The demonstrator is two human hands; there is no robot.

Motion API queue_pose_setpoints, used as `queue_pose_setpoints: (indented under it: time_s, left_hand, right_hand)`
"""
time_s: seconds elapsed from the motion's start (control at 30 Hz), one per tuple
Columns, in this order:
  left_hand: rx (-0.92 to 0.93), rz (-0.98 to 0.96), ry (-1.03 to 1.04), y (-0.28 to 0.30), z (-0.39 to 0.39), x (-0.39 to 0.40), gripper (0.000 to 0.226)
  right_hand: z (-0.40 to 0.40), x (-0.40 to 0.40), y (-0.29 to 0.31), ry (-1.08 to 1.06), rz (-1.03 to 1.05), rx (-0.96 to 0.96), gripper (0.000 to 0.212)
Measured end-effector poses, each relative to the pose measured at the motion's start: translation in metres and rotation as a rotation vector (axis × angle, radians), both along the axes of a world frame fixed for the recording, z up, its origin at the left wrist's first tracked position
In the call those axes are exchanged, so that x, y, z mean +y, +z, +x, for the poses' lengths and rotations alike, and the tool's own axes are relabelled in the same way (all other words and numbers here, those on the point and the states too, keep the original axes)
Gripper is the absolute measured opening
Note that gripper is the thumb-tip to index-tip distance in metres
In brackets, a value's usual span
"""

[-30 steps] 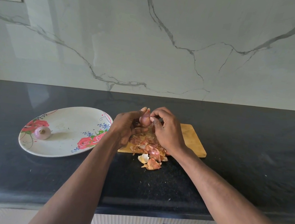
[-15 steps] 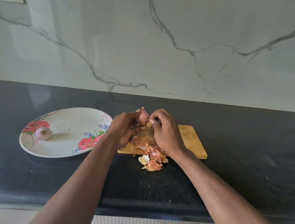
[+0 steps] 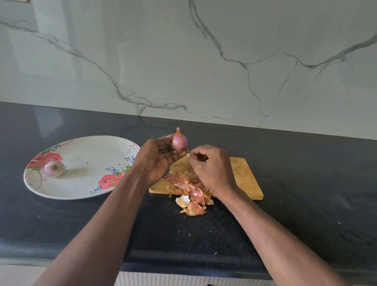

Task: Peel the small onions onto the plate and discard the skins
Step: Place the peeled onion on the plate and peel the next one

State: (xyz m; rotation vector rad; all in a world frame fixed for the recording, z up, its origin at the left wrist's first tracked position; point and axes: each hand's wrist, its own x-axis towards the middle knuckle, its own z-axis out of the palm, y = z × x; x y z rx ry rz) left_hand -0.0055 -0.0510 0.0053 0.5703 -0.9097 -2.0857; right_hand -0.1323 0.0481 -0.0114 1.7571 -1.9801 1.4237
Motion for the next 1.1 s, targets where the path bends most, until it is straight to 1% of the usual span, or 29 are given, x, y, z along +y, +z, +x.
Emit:
queue_pose_setpoints:
  time_s: [0.1, 0.3, 0.33, 0.4, 0.47, 0.53, 0.73, 0.9, 1.0, 1.1]
  left_hand:
    - [-0.006, -0.025, -0.022, 0.001, 0.000, 0.000, 0.018]
    - [-0.048, -0.064, -0.070, -0.001, -0.003, 0.001, 0.017]
    - [-0.054, -0.074, -0.078, -0.001, -0.003, 0.001, 0.017]
    - [-0.075, -0.107, -0.096, -0.001, -0.003, 0.002, 0.018]
    - [-0.087, -0.133, -0.106, -0.001, -0.004, 0.004, 0.018]
    - [-0.088, -0.139, -0.104, -0.001, -0.004, 0.004, 0.018]
    - [-0.098, -0.148, -0.092, -0.004, -0.007, 0.004, 0.018]
    - [-0.120, -0.136, -0.069, -0.003, -0.007, 0.008, 0.013]
    - [-0.121, -0.128, -0.058, -0.003, -0.008, 0.009, 0.013]
    - [-0.118, -0.138, -0.065, -0.004, -0.007, 0.011, 0.016]
  right_hand:
    - [0.002, 0.001, 0.002, 0.005, 0.011, -0.054, 0.017]
    - [0.003, 0.004, 0.004, -0.021, -0.048, -0.194, 0.009]
    - [0.003, 0.004, 0.005, -0.027, -0.060, -0.241, 0.010]
    - [0.003, 0.005, 0.006, -0.009, -0.070, -0.339, 0.020]
    - [0.003, 0.005, 0.006, 0.034, -0.064, -0.384, 0.026]
    - [0.003, 0.005, 0.006, 0.058, -0.064, -0.400, 0.023]
    - [0.005, 0.007, 0.009, 0.043, -0.095, -0.432, 0.009]
    - [0.005, 0.010, 0.009, 0.046, -0.132, -0.475, 0.009]
    - [0.007, 0.009, 0.011, 0.039, -0.088, -0.513, 0.005]
    - [0.007, 0.007, 0.014, 0.040, -0.059, -0.592, 0.008]
